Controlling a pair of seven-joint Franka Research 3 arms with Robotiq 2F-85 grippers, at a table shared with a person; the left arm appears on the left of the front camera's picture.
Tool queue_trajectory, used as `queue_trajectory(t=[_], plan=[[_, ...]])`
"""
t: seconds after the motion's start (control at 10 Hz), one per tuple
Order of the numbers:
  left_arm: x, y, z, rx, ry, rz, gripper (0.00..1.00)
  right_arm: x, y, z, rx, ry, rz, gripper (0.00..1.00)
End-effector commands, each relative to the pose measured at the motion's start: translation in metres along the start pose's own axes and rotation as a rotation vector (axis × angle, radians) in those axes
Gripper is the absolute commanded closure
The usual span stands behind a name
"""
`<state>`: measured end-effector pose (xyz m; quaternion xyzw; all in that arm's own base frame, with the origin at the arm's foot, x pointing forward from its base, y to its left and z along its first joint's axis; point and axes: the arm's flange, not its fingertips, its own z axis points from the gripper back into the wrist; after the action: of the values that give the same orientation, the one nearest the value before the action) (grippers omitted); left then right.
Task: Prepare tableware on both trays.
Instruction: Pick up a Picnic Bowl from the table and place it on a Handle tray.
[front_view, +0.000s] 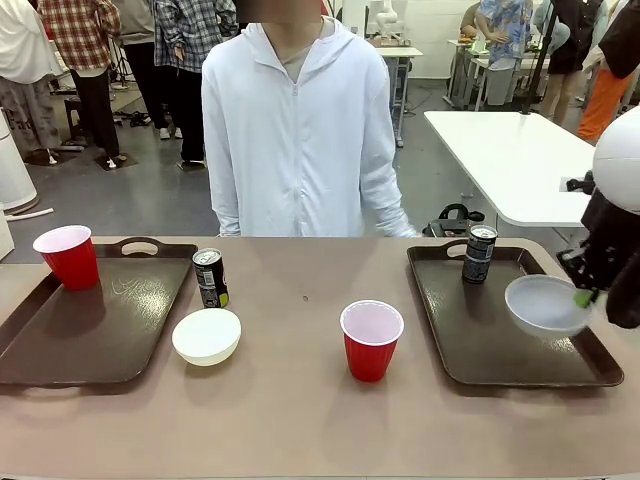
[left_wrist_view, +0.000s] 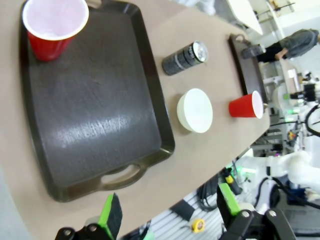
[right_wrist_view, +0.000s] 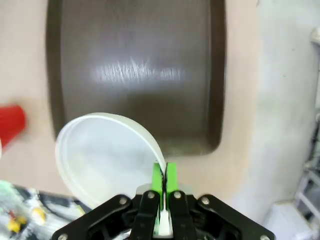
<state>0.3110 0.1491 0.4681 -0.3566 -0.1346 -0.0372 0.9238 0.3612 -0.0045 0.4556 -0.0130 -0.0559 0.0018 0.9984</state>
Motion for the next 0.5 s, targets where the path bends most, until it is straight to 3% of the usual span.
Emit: queue_trajectory(t=[0.0, 0.2, 0.4], plan=[[0.000, 0.000, 0.001, -0.008, -0.005, 0.007, 0.00, 0.047, -0.001, -0.033, 0.050, -0.075, -0.017, 0.96], [0.000, 0.000, 0.001, -0.008, -0.005, 0.007, 0.00, 0.080, -0.005, -0.062, 0.073, -0.050, -0.055, 0.96], [0.000, 0.000, 0.001, -0.008, -0.005, 0.007, 0.00, 0.087, -0.005, -0.073, 0.099, -0.022, -0.063, 0.96]])
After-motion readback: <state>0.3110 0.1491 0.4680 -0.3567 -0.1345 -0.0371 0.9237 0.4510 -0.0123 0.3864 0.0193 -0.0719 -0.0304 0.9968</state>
